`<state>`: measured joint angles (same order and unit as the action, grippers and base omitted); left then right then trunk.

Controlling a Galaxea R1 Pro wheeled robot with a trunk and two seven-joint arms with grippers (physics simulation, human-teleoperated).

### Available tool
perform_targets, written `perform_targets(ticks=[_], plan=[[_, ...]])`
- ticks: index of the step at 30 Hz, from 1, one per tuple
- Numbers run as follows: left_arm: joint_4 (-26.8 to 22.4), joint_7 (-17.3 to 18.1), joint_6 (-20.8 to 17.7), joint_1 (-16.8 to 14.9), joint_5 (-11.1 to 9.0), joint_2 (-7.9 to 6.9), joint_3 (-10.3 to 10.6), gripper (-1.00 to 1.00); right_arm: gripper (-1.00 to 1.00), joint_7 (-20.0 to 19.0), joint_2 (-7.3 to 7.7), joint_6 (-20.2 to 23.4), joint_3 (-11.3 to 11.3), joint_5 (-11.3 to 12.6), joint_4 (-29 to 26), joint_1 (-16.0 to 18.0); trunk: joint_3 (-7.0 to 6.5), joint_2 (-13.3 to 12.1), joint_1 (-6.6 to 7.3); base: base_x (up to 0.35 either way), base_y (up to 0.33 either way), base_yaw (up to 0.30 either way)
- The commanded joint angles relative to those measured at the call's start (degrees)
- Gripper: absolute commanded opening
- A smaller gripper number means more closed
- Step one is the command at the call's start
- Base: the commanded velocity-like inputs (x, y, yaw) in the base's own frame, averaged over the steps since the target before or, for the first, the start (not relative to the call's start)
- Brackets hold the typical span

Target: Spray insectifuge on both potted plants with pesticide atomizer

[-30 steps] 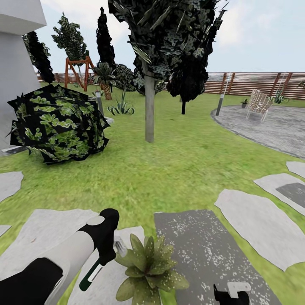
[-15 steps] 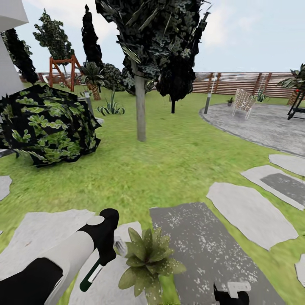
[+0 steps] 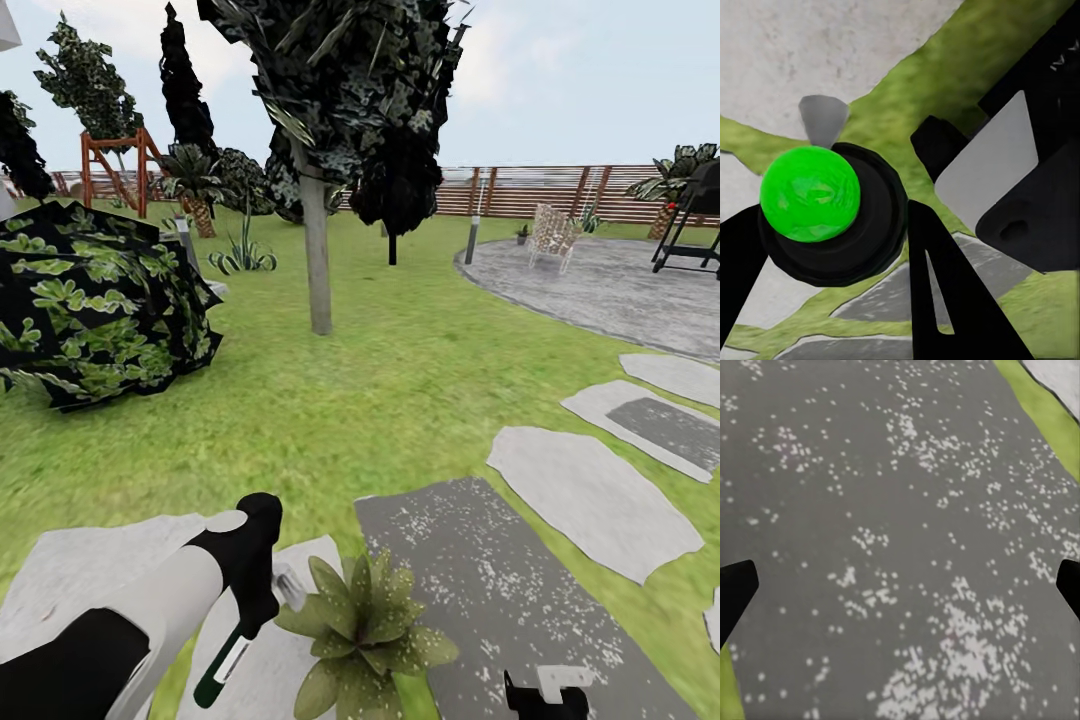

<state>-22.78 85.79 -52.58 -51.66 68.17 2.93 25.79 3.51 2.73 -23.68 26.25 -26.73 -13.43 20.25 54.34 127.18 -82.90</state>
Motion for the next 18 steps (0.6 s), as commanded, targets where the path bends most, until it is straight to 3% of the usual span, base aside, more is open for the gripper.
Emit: perform_targets(ticks=[1, 6, 9, 18], plan=[[-0.1, 0.7, -0.6, 0.0, 0.5, -0.01, 0.2, -1.00, 1.00, 0.3, -0.01, -0.2, 0.3, -0.6, 0.1, 0.1, 0.05, 0.0, 0.01, 0.005, 0.005, 0.000], [0.2, 1.2, -0.6, 0.1, 0.3, 0.09, 0.3, -1.00, 1.00, 0.3, -0.01, -0.2, 0.3, -0.6, 0.1, 0.1, 0.05, 0.0, 0.01, 0.001, 0.001, 0.000], [3.7, 0.9, -0.1, 1.2, 0.5, -0.03, 0.3, -1.00, 1.00, 0.3, -0.01, -0.2, 0.3, -0.6, 0.2, 0.1, 0.05, 0.0, 0.01, 0.000, 0.000, 0.000], [3.3, 0.3, -0.3, 1.3, 0.6, -0.08, -0.1, -1.00, 1.00, 0.2, -0.01, -0.2, 0.3, -0.6, 0.2, 0.1, 0.05, 0.0, 0.01, 0.108, 0.000, 0.000]])
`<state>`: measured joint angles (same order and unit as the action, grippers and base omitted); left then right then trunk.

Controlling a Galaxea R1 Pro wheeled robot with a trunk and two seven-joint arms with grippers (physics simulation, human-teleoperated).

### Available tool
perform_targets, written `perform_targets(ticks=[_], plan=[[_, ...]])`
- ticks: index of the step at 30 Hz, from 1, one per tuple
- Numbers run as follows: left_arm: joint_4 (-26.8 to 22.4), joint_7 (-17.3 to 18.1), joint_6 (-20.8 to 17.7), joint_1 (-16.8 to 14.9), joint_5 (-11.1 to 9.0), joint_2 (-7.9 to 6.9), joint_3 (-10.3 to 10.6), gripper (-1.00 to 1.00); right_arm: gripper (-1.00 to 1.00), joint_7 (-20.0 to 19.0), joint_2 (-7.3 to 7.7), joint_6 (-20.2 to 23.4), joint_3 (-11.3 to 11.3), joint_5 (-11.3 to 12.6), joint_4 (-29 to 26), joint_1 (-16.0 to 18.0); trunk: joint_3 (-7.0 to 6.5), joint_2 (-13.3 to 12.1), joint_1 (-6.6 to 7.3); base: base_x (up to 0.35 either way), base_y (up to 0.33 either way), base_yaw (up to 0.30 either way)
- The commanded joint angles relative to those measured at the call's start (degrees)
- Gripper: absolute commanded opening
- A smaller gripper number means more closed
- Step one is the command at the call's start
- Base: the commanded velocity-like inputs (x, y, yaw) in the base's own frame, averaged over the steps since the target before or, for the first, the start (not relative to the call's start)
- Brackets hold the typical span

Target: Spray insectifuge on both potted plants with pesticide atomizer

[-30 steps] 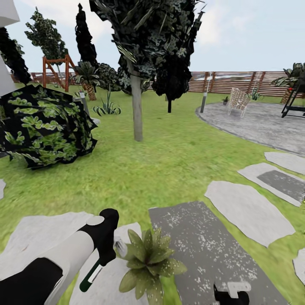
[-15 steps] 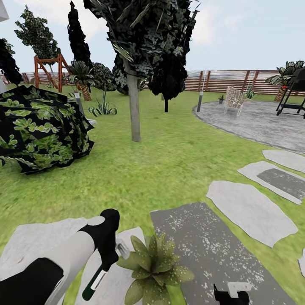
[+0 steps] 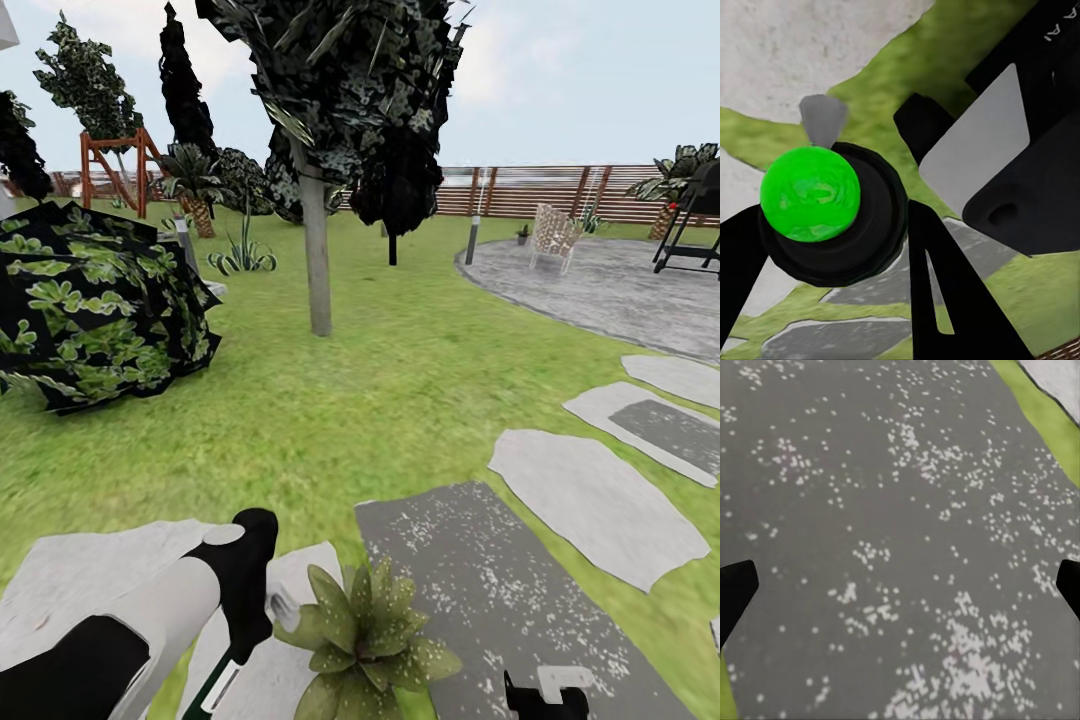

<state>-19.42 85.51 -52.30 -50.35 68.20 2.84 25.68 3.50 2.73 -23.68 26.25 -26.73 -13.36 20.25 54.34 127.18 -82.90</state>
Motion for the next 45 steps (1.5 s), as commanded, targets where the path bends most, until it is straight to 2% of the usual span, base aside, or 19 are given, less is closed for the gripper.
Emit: perform_targets(ticks=[1, 7, 13, 22, 24, 28, 30, 32, 37, 40, 45], plan=[[-0.1, 0.6, -0.6, 0.0, 0.5, 0.03, 0.0, -1.00, 1.00, 0.3, -0.01, -0.2, 0.3, -0.6, 0.1, 0.1, 0.05, 0.0, 0.01, 0.012, 0.000, 0.000], [-3.6, 0.5, -0.8, 0.0, 0.5, -0.07, -0.1, -1.00, 1.00, 0.2, -0.01, -0.2, 0.3, -0.6, 0.1, 0.1, 0.05, 0.0, 0.01, -0.020, 0.000, 0.000], [-3.9, 0.2, -0.8, 0.0, 0.6, -0.43, -0.1, -1.00, 1.00, 0.3, -0.01, -0.2, 0.3, -0.6, 0.1, 0.1, 0.05, 0.0, 0.01, -0.290, 0.000, 0.000], [-3.4, -2.1, -0.8, 0.1, 0.5, -0.84, 0.0, -1.00, 1.00, 0.3, -0.01, -0.2, 0.3, -0.6, 0.0, 0.1, 0.05, 0.0, 0.01, -0.327, 0.018, 0.000], [-3.7, -2.2, -0.8, 1.0, 0.4, -1.15, -0.1, -1.00, 1.00, 0.3, -0.01, -0.2, 0.3, -0.6, 0.0, 0.1, 0.05, 0.0, 0.01, -0.295, 0.092, 0.000], [-3.9, -4.4, -0.8, 1.5, -2.0, -1.16, -0.6, -1.00, 1.00, 0.2, -0.01, -0.2, 0.3, -0.6, 0.0, 0.1, 0.05, 0.0, 0.01, -0.138, 0.057, 0.000], [-3.8, -9.9, -0.7, 1.6, -5.3, -0.62, -4.9, -1.00, 1.00, 0.2, -0.01, -0.2, 0.3, -0.6, 0.0, 0.1, 0.05, 0.0, 0.01, -0.018, 0.008, 0.000], [-3.6, -12.3, -0.7, 1.6, -6.3, -0.44, -6.1, -1.00, 1.00, 0.2, -0.01, -0.2, 0.3, -0.6, 0.0, 0.1, 0.05, 0.0, 0.01, -0.005, 0.002, 0.000], [-3.0, -13.6, -0.7, 1.9, -7.3, -0.13, -6.7, -1.00, 1.00, 0.2, -0.01, -0.2, 0.3, -0.6, 0.0, 0.1, 0.05, 0.0, 0.01, -0.001, 0.000, 0.000], [-3.0, -13.7, -0.7, 3.6, -7.5, 0.02, -6.8, -1.00, 1.00, 0.2, -0.01, -0.2, 0.3, -0.6, 0.0, 0.1, 0.05, 0.0, 0.01, 0.000, 0.000, 0.000], [-3.4, -13.8, -0.8, 4.6, -7.6, 0.49, -6.8, -1.00, 1.00, 0.2, 0.01, -0.3, 0.3, -0.7, 0.1, 0.1, 0.05, 0.0, 0.01, 0.000, 0.000, 0.000]])
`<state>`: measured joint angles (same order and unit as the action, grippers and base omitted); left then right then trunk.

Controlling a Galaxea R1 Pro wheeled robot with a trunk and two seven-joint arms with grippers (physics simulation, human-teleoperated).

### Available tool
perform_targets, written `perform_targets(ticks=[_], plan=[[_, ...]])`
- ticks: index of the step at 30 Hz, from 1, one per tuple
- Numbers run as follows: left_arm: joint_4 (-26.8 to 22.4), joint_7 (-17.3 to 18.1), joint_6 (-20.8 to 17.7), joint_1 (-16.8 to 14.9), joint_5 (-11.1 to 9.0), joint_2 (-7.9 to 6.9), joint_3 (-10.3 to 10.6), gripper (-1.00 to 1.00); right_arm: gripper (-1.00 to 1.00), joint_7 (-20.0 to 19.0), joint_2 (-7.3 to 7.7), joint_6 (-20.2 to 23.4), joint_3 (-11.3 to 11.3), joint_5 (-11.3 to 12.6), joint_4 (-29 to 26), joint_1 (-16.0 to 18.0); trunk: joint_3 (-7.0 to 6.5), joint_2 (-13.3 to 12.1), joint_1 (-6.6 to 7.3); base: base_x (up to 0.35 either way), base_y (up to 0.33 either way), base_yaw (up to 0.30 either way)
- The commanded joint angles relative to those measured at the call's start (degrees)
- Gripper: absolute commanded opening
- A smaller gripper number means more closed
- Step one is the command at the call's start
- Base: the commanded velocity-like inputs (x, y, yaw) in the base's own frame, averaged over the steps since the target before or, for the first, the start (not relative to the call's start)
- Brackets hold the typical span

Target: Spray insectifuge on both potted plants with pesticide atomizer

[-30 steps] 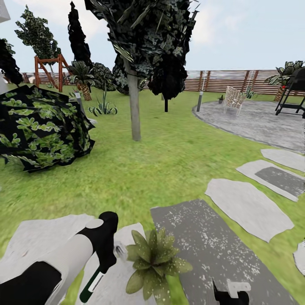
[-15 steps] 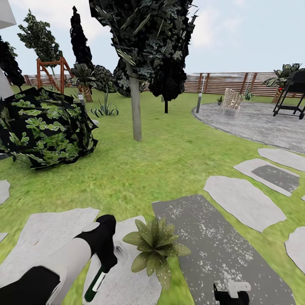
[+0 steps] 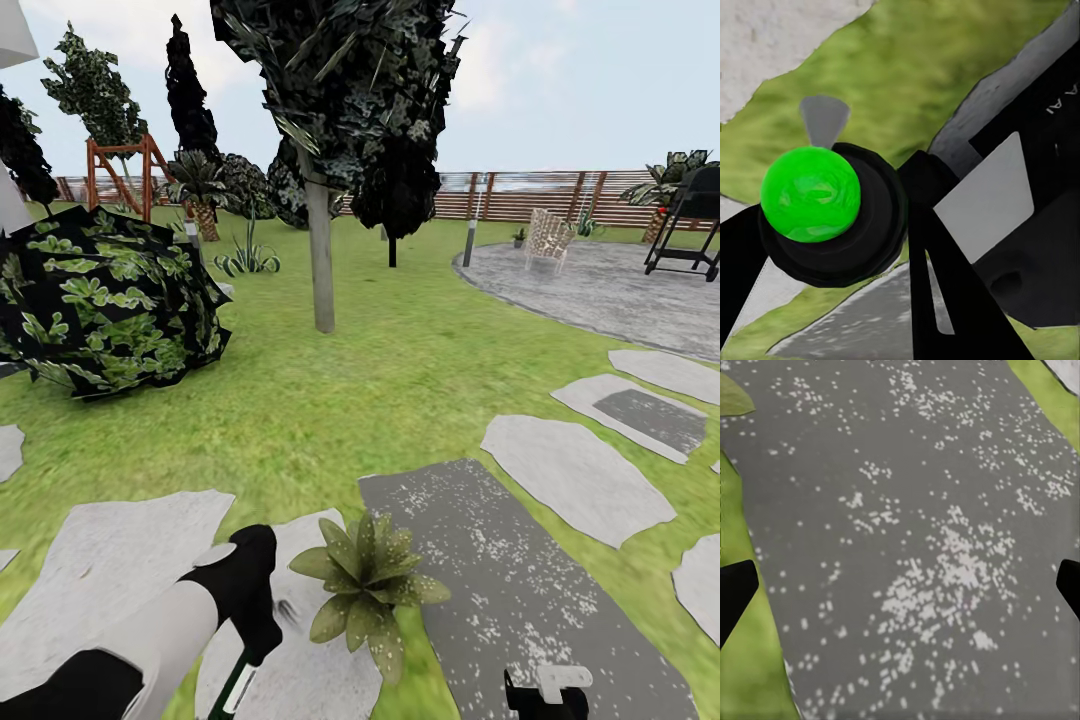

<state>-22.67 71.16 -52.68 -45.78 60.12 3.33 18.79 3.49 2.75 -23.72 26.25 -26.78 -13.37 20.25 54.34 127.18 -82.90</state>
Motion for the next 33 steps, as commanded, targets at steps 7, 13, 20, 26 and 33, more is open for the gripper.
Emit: perform_targets(ticks=[7, 13, 20, 26, 33], plan=[[-0.5, -1.7, -1.7, 0.0, 0.6, 2.34, 0.0, -1.00, 1.00, 0.2, 0.05, -0.3, 0.3, -0.6, 0.0, 0.1, 0.05, 0.0, 0.01, 0.000, 0.000, 0.000], [0.3, -4.2, -3.4, 0.1, 0.5, 2.55, 0.1, -1.00, 1.00, 0.2, 0.00, -0.3, 0.3, -0.6, 0.0, 0.1, 0.05, 0.0, 0.01, 0.000, 0.000, 0.000], [0.3, -4.5, -3.4, 2.3, 0.9, 2.49, 0.2, -1.00, 1.00, 0.2, -0.01, -0.2, 0.3, -0.6, 0.0, 0.1, 0.05, 0.0, 0.01, 0.000, 0.000, -0.240], [0.2, -8.8, -3.3, 3.4, 0.7, 1.85, 0.1, -1.00, 1.00, 0.3, -0.03, -0.2, 0.3, -0.6, 0.0, 0.1, 0.05, 0.0, 0.01, 0.028, 0.003, -0.128], [-0.5, -9.6, -3.3, 3.4, 0.6, 2.02, 0.1, -1.00, 1.00, 0.3, -0.03, -0.2, 0.3, -0.6, 0.0, 0.1, 0.05, 0.0, 0.01, 0.144, 0.054, -0.004]])
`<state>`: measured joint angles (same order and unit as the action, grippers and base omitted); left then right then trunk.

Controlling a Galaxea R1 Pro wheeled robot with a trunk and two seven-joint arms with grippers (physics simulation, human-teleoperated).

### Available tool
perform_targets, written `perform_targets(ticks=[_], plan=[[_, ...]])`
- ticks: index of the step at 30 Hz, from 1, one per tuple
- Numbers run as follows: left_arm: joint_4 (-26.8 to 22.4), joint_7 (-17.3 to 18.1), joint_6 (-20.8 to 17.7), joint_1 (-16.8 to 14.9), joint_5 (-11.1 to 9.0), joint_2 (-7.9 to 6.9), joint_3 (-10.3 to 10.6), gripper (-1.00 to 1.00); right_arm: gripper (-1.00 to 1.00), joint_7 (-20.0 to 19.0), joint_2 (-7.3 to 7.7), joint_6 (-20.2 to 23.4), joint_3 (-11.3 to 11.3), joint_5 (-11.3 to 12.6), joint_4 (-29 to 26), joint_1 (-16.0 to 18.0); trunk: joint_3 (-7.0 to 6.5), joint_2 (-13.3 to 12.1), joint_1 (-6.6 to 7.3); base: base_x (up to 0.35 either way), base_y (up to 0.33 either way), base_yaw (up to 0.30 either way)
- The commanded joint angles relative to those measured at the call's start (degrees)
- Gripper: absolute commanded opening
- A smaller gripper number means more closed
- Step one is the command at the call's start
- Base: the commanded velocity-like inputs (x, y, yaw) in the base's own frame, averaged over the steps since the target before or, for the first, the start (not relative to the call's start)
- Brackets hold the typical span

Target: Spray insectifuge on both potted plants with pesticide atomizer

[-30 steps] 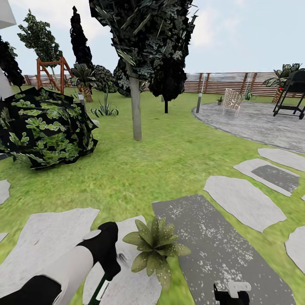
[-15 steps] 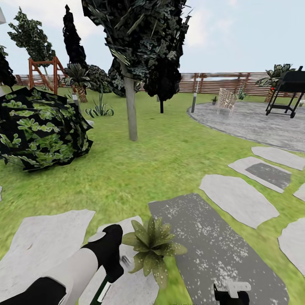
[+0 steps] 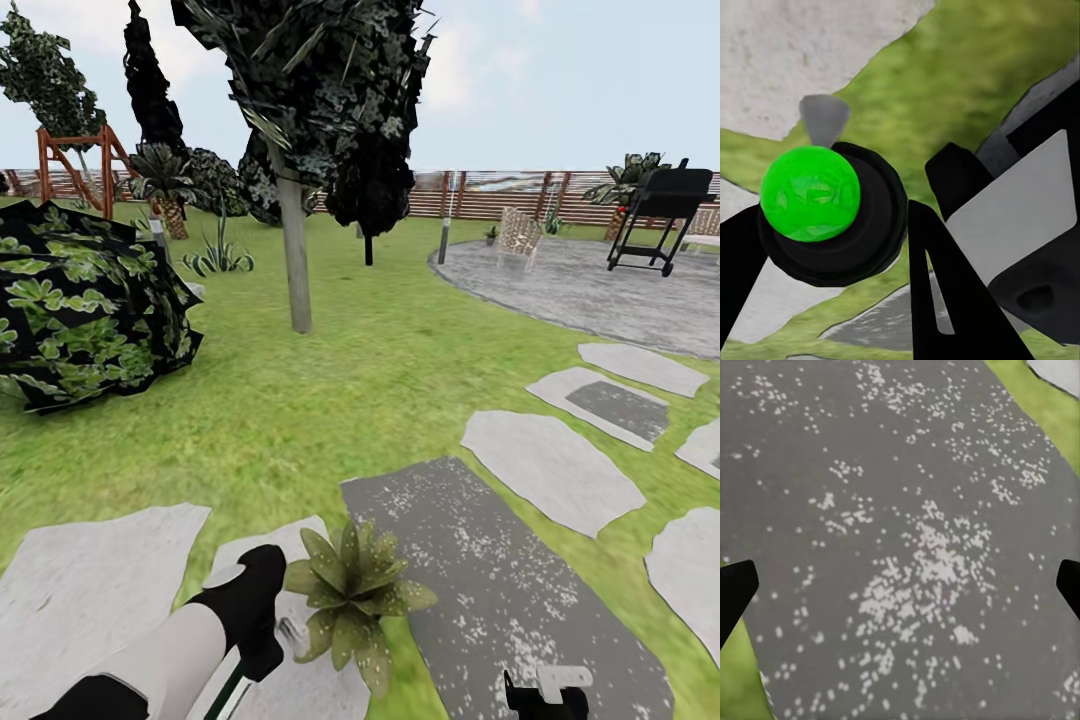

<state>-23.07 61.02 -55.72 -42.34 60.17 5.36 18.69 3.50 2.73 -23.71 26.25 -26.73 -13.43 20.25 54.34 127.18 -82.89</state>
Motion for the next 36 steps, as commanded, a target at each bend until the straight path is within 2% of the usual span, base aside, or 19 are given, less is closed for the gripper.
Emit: perform_targets(ticks=[1, 7, 12, 25, 36], plan=[[0.1, 0.6, -0.3, 0.0, 0.5, 0.04, 0.2, -1.00, 1.00, 0.2, -0.01, -0.2, 0.3, -0.6, 0.1, 0.1, 0.05, 0.0, 0.01, 0.010, 0.004, 0.000], [0.6, 0.6, -0.3, 0.5, 0.5, -0.30, 0.2, -1.00, 1.00, 0.3, -0.01, -0.2, 0.3, -0.6, 0.1, 0.1, 0.05, 0.0, 0.01, 0.001, 0.001, 0.000], [0.2, 0.5, -0.3, 1.7, 0.5, -1.57, 0.1, -1.00, 1.00, 0.3, -0.01, -0.2, 0.3, -0.7, 0.2, 0.1, 0.05, 0.0, 0.01, 0.003, 0.000, 0.000], [0.1, 0.5, -0.3, 1.8, 0.5, -1.68, 0.2, -1.00, 1.00, 0.3, -0.01, -0.2, 0.3, -0.6, 0.2, 0.1, 0.05, 0.0, 0.01, 0.098, 0.000, 0.000], [-0.1, 0.4, -0.3, 1.8, 0.5, -1.73, 0.1, -1.00, 1.00, 0.3, -0.01, -0.2, 0.3, -0.7, 0.1, 0.1, 0.05, 0.0, 0.01, -0.108, 0.008, 0.000]])
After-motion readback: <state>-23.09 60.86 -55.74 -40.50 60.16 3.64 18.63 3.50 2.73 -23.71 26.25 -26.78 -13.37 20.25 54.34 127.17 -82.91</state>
